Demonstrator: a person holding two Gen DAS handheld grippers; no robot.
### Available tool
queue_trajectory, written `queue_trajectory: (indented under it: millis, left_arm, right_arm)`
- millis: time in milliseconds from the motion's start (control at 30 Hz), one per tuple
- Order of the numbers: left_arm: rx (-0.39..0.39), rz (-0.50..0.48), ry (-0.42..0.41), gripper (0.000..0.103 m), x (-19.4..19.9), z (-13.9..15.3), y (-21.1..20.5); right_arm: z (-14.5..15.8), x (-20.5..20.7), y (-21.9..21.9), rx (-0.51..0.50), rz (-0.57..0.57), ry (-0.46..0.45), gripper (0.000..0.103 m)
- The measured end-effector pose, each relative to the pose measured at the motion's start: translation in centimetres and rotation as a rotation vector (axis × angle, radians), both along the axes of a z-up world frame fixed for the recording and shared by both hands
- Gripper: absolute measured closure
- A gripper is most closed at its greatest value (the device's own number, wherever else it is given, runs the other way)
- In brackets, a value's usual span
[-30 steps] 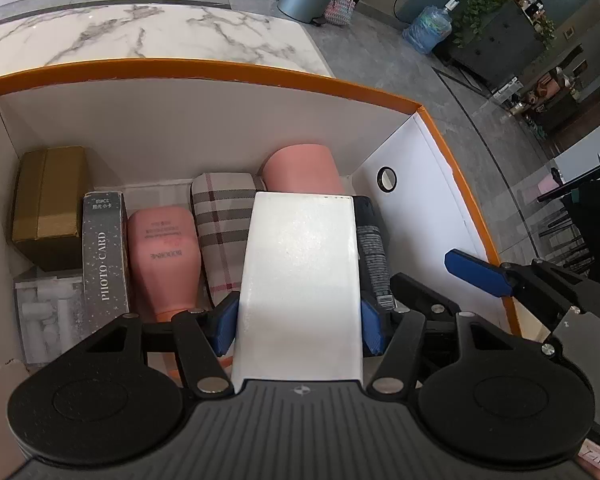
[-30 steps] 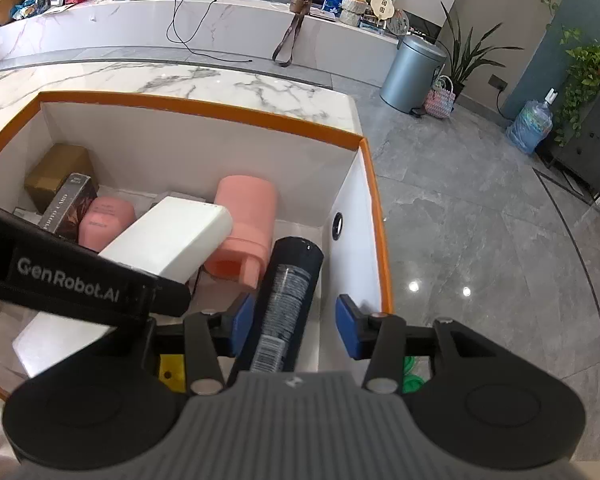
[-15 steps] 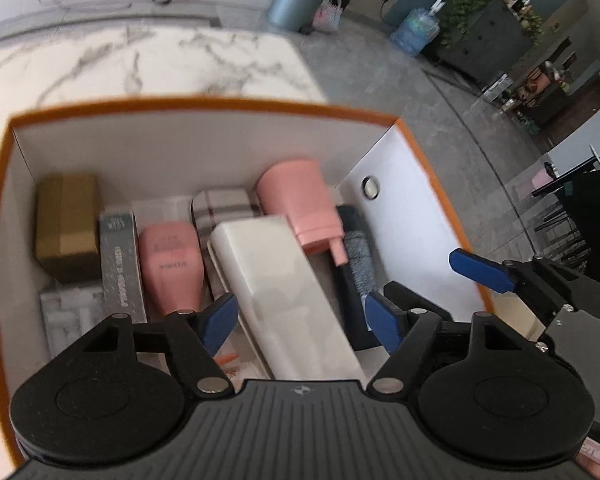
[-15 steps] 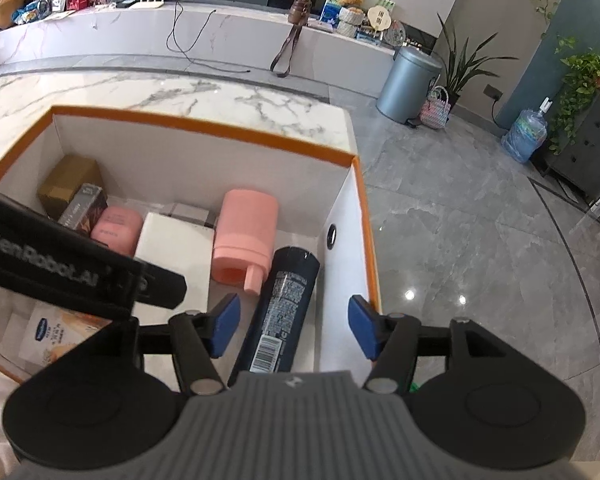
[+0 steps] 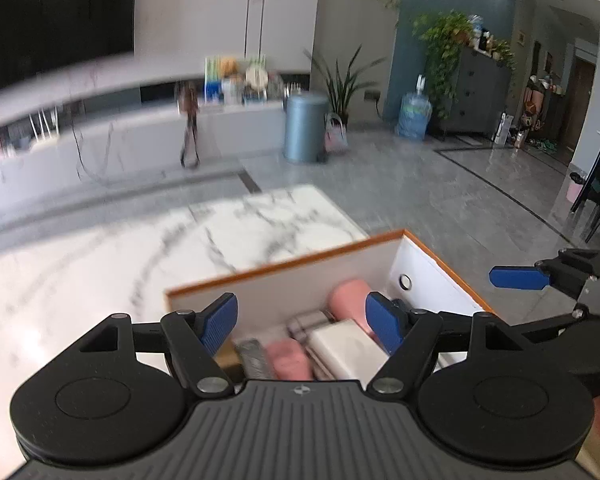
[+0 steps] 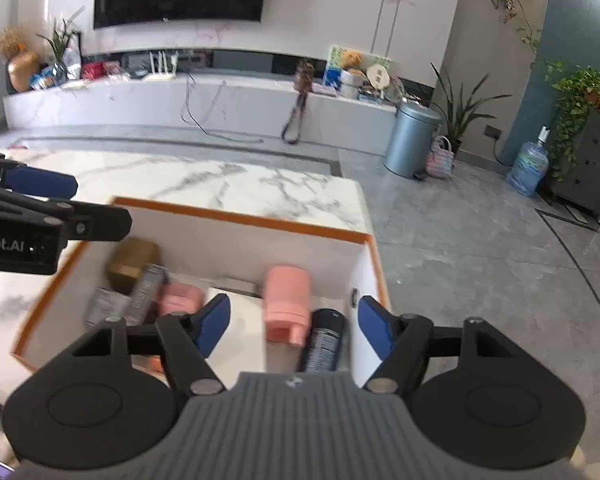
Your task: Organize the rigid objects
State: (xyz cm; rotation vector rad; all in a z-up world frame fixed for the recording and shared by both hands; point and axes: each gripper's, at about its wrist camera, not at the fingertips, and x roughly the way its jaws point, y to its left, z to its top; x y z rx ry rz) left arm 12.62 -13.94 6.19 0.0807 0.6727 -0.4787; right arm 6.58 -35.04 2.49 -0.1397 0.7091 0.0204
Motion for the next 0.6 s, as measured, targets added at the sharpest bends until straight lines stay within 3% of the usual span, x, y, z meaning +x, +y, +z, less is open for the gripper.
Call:
queue_trajectory:
  millis: [167,300,400,467,600]
  left_arm:
    - [0.066,0.033,-0.146,0.013,-2.9,1.3,1.7]
    - [0.124,0.113,-0.239,0.008,-4.8,1.1,2.7]
    - [0.128,0.172,-0.258,0.007,-6.0,0.5,3.6]
    - [0.120,0.184,-0.268,0.000,-6.8,0.0,4.2]
    - [0.132,0.224,-0.289,0.000,-8.0,-1.3,4.4]
  right_arm:
    - [0.6,-1.5,1.7,0.064,0.022,-0.017,0.023]
    - [0.2,-3.3,3.1,0.102,0.019,-0.048,0.019]
    - [-0.6,-4.8,4.0,0.111,0.009,-0.079,0.018]
    - [-1.0,-5.8,4.6,0.112,0.006,-0.095,0.016]
    - [-1.8,-7.3,5.7,0.068,-0.009,-0.131,0.013]
